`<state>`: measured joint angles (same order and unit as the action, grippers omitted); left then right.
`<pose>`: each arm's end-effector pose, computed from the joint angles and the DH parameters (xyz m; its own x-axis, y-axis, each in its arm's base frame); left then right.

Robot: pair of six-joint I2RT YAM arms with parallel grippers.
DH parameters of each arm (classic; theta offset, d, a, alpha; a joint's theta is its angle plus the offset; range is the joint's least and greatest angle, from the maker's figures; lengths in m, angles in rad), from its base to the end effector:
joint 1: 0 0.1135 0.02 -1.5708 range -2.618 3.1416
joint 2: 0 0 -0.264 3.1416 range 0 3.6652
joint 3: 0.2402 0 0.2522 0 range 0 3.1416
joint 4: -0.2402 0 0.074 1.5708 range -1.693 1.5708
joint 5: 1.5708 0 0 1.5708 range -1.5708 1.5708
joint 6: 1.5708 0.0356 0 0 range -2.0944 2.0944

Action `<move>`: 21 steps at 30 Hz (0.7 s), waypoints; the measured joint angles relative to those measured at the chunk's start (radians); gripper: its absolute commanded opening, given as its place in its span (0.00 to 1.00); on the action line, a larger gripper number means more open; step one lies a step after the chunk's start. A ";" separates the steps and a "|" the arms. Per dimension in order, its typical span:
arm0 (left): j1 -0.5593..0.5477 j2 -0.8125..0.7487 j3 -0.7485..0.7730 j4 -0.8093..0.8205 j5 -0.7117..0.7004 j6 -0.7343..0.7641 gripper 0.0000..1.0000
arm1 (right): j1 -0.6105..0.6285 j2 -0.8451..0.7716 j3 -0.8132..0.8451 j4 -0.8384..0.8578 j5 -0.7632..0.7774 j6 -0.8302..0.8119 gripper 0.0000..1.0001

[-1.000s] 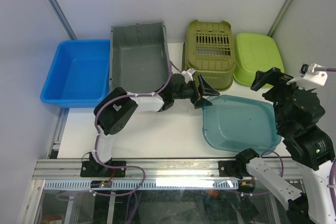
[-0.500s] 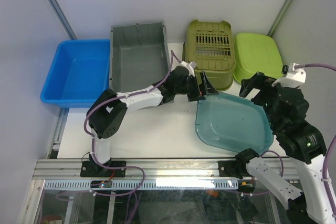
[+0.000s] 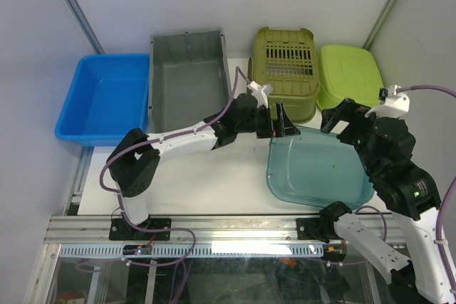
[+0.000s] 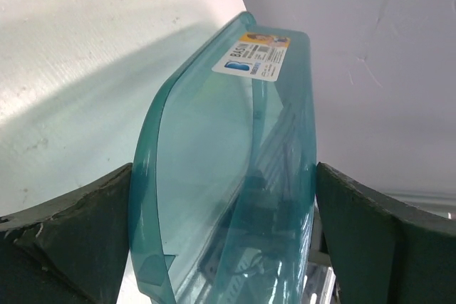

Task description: Turn the large container upside down

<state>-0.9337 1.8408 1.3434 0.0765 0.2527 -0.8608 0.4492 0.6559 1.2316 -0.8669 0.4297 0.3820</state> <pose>0.2506 -0.3536 0.2595 -0.8516 -0.0836 -0.5175 0.4115 0.5049 -0.7588 0.0834 0.0238 0.4277 -0.2531 0.2542 -0.9334 0.0637 0.9671 0.2461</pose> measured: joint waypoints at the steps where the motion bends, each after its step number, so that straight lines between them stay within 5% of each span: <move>1: 0.008 -0.011 -0.024 0.021 0.012 -0.006 0.99 | 0.000 0.000 0.000 0.000 -0.002 0.003 0.99; 14: 0.110 -0.022 -0.282 0.443 0.225 -0.361 0.99 | 0.000 0.005 0.000 -0.024 -0.070 0.007 0.99; 21: 0.108 0.049 -0.334 0.792 0.280 -0.597 0.99 | 0.000 0.095 -0.001 -0.013 -0.452 -0.051 0.99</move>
<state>-0.8253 1.8896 1.0092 0.8684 0.5327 -1.4582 0.4488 0.7506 1.2304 -0.8795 -0.0223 0.3305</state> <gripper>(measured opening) 0.992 0.993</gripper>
